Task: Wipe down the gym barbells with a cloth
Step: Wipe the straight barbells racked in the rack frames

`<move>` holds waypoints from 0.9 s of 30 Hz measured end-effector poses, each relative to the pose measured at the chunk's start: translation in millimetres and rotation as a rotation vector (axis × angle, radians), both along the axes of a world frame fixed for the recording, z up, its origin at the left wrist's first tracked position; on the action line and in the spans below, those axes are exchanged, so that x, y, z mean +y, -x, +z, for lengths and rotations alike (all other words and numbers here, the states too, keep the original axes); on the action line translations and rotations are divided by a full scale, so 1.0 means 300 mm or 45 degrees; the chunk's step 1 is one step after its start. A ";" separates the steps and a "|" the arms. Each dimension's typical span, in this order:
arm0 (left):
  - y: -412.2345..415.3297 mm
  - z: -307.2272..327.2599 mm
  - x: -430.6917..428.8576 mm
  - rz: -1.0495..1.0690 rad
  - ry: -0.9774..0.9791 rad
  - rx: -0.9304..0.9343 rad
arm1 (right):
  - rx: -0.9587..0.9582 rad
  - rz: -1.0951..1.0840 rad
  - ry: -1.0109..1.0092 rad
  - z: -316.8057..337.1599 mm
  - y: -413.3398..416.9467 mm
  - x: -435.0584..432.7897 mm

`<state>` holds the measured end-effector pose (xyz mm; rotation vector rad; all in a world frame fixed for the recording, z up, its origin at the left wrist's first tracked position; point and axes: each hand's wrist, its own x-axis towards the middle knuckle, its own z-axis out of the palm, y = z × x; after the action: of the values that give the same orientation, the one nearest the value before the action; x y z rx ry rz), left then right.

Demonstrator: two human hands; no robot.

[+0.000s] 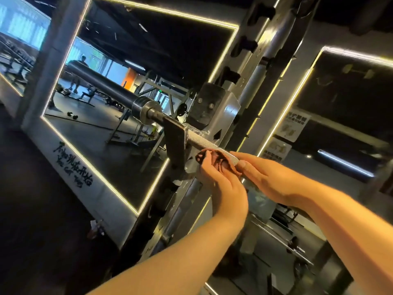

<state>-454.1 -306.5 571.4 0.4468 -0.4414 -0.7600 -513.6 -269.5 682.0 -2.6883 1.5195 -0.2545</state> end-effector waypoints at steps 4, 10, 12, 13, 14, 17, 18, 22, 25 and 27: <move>-0.126 0.088 -0.012 -0.035 -0.281 0.178 | 0.087 -0.047 0.010 0.002 0.093 0.046; -0.018 0.129 0.065 -0.064 -0.116 0.474 | -0.056 -0.040 0.056 -0.008 0.110 0.036; 0.076 0.080 0.121 -0.202 0.032 0.395 | -0.165 -0.018 -0.003 -0.008 0.104 0.029; 0.110 0.055 0.139 -0.263 0.100 0.333 | -0.201 -0.004 -0.029 -0.006 0.103 0.030; 0.127 0.038 0.139 -0.316 0.119 0.293 | -0.223 0.006 -0.048 -0.004 0.102 0.031; 0.087 0.038 0.095 -0.250 0.045 0.283 | -0.206 0.028 -0.065 -0.005 0.105 0.026; 0.054 0.051 0.074 -0.187 -0.017 0.280 | -0.177 0.033 -0.058 -0.004 0.107 0.024; -0.091 0.110 -0.008 0.026 -0.176 0.395 | -0.077 0.028 -0.019 -0.003 0.108 0.010; -0.087 0.135 0.016 0.003 -0.187 0.497 | -0.065 0.029 0.009 -0.001 0.111 -0.007; -0.014 0.099 0.070 -0.048 -0.065 0.342 | -0.104 0.020 -0.001 -0.005 0.113 -0.016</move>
<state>-449.9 -285.4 601.2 0.3780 -0.1799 -0.8556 -547.6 -274.2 680.6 -2.6526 1.4753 -0.3583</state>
